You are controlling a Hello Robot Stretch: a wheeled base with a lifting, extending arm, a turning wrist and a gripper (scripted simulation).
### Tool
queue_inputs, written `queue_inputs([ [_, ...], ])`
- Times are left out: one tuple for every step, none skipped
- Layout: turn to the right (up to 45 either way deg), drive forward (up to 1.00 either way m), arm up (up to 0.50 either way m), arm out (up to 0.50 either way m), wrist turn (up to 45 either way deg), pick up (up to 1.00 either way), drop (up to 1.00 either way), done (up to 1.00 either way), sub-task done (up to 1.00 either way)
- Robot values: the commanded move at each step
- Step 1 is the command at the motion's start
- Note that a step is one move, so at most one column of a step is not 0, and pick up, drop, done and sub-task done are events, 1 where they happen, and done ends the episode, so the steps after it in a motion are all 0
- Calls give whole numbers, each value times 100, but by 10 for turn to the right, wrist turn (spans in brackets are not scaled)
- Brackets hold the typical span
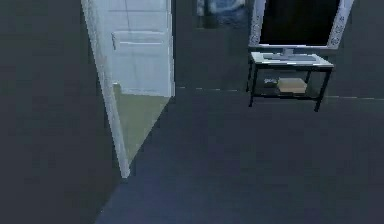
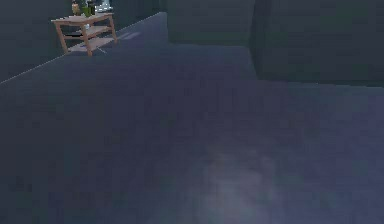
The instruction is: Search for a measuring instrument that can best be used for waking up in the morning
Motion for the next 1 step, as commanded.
queue_inputs([
  [0,100,0,0,0,0,0,0,0],
])
